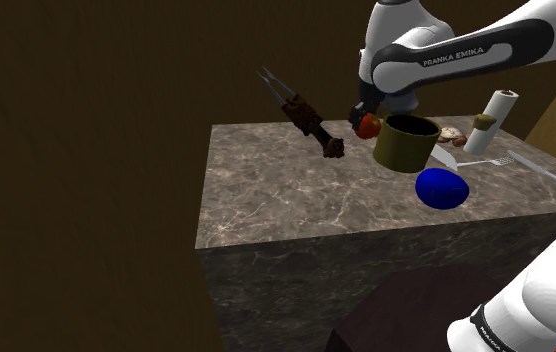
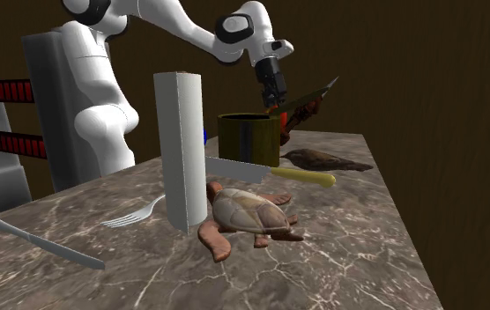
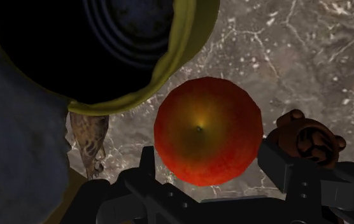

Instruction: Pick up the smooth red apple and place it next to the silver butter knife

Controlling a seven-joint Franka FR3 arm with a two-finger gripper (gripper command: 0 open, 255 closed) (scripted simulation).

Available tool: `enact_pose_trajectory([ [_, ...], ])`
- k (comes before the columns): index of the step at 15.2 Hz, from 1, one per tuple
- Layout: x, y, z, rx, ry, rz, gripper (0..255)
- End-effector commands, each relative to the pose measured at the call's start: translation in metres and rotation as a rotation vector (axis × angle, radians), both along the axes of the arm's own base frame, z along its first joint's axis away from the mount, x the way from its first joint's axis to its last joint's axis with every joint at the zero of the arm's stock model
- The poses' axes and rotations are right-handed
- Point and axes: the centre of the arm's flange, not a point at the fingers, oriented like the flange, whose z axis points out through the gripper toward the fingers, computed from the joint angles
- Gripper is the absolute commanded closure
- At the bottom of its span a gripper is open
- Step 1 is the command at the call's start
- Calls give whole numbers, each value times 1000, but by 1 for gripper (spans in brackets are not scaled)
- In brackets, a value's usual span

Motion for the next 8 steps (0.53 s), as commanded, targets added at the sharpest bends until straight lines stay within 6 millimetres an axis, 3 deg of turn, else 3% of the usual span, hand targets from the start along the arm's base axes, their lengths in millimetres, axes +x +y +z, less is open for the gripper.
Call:
enact_pose_trajectory([
  [1,0,1,11,0,0,0,255],
  [8,0,1,48,0,0,0,255],
])
